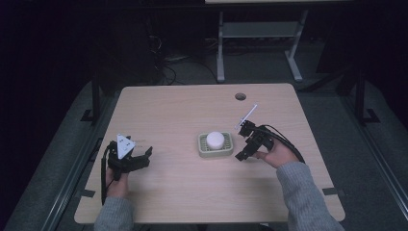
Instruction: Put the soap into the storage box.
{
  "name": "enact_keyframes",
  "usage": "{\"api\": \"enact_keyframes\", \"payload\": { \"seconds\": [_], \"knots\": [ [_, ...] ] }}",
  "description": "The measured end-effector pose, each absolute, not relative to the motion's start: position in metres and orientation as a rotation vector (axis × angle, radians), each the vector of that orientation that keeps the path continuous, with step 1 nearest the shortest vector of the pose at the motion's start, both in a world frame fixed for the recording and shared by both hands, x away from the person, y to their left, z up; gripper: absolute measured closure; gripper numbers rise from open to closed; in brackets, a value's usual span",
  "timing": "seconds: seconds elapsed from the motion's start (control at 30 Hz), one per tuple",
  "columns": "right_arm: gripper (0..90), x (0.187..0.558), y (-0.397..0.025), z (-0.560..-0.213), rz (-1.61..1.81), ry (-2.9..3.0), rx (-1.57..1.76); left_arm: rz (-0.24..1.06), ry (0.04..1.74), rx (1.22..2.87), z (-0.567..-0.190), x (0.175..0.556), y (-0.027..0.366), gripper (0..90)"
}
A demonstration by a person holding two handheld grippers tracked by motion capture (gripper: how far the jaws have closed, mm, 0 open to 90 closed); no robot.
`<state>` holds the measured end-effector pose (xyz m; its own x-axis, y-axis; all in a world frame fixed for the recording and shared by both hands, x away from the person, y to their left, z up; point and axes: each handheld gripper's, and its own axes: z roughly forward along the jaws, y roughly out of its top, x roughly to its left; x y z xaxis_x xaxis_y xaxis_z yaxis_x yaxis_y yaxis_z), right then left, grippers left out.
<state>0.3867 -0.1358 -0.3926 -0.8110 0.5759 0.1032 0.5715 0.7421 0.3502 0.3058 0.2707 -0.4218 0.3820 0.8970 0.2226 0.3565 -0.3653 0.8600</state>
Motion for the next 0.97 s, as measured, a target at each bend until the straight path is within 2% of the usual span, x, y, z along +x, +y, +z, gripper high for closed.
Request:
{"api": "enact_keyframes", "payload": {
  "seconds": [0.97],
  "knots": [
    [21.1, 0.343, -0.176, -0.415, 0.635, 2.872, 1.038, 0.935, 1.078, 1.907, -0.423, 0.306, 0.269, 14.8]
  ]
}}
